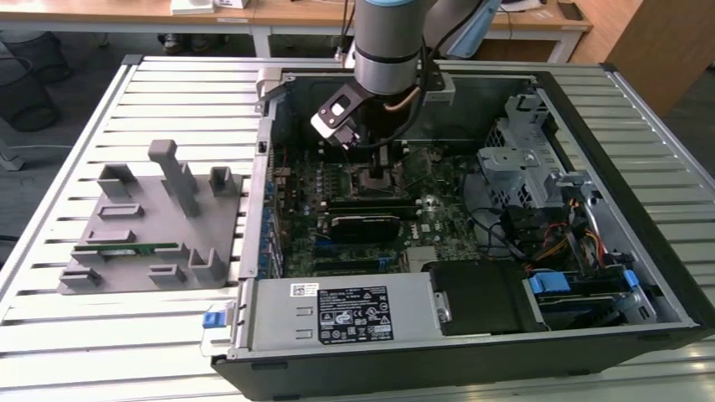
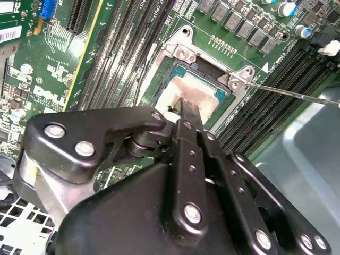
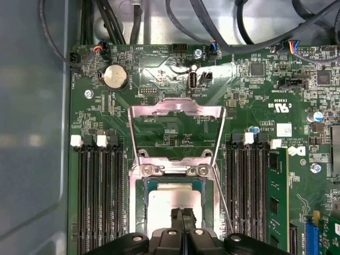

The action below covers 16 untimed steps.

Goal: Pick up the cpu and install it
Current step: 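Place the cpu into insertion slot, then close the cpu cover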

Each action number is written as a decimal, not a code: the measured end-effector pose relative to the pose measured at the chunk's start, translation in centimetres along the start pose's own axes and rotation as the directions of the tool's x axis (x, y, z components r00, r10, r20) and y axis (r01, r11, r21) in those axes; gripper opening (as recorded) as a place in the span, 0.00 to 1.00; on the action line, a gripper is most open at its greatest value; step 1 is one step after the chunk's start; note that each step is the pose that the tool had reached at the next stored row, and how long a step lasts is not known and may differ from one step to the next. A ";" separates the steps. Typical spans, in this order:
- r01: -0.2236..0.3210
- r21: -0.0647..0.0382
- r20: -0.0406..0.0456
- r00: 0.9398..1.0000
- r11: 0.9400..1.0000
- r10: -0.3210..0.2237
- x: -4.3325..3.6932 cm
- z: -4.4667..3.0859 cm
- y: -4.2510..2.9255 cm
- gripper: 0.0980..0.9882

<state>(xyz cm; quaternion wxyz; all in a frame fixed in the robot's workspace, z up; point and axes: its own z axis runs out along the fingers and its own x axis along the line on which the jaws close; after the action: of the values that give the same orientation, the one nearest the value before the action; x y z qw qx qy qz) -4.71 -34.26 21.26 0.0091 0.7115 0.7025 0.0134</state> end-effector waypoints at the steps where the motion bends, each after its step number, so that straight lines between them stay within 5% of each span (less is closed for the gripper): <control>1: 0.000 0.000 0.000 1.000 1.000 0.000 0.00 -0.08 0.00 0.01; 16: 0.000 0.000 0.000 1.000 1.000 0.000 0.01 -1.17 0.04 0.01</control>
<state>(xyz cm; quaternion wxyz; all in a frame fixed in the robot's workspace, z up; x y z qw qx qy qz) -4.71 -34.26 22.43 0.0090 0.7115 0.7025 0.0135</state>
